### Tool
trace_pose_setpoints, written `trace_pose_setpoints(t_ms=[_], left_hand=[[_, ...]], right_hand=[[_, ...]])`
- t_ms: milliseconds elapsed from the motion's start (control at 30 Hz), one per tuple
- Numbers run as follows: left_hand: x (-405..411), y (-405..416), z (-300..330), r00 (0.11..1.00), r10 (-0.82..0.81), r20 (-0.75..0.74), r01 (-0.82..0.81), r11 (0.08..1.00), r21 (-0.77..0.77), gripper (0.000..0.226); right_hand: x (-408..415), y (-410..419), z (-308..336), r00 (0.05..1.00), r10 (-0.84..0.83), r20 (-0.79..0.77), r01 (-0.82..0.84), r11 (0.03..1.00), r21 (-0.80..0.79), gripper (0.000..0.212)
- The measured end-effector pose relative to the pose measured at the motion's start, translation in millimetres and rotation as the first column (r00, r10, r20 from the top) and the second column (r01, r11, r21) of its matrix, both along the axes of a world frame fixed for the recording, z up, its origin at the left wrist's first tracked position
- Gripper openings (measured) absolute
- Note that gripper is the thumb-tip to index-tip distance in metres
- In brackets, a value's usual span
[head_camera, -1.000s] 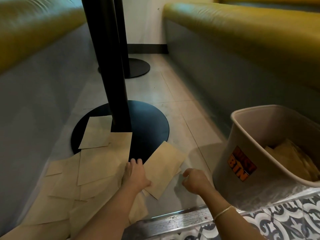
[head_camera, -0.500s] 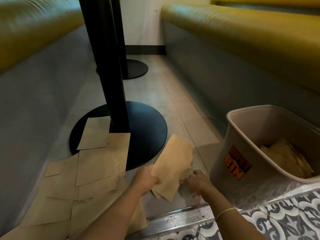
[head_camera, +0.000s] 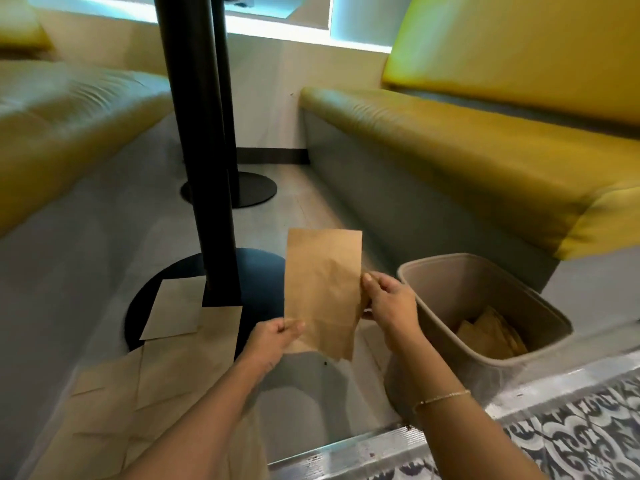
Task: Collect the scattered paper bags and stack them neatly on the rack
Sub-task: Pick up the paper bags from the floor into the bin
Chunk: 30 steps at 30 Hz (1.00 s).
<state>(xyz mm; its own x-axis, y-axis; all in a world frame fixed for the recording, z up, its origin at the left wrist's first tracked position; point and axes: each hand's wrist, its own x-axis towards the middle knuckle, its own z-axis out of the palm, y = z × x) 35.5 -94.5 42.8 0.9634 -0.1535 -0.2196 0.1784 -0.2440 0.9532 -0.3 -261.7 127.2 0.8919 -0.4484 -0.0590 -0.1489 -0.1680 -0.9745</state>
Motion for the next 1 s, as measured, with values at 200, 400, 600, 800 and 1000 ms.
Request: trace_pose_setpoints(t_ms=[200,400,600,800,1000], left_hand=[[3.6,-26.3,70.4,0.971,0.187,0.152,-0.166,0.976,-0.138,0.014],[-6.5,-80.3,126.9,0.927,0.049,0.372,-0.051,0.999,-0.005,0.016],[-33.9,-144.6,146.8,0.863,-0.214,0.458,0.079,0.952,0.296,0.013],[-50.3,-176.2,142.3,0.801,-0.279,0.529,0.137,0.947,0.292,0.022],[-47.9,-173.2,116.6,0.842,-0.312,0.44,0.132,0.91,0.393,0.046]], right_hand=[[-29.2,-41.8,95.5,0.879,-0.332,0.342,0.44,0.841,-0.315,0.027],[-54.0,-96.8,113.6,0.787,-0.485,0.381,0.606,0.723,-0.333,0.029],[-55.7,-105.6,90.1,0.819,-0.538,0.201,0.574,0.771,-0.276,0.037],[-52.0,-114.4,90.4,0.825,-0.514,0.237,0.564,0.78,-0.271,0.033],[-43.0,-102.9,79.6,0.86,-0.463,0.214,0.51,0.793,-0.332,0.03]])
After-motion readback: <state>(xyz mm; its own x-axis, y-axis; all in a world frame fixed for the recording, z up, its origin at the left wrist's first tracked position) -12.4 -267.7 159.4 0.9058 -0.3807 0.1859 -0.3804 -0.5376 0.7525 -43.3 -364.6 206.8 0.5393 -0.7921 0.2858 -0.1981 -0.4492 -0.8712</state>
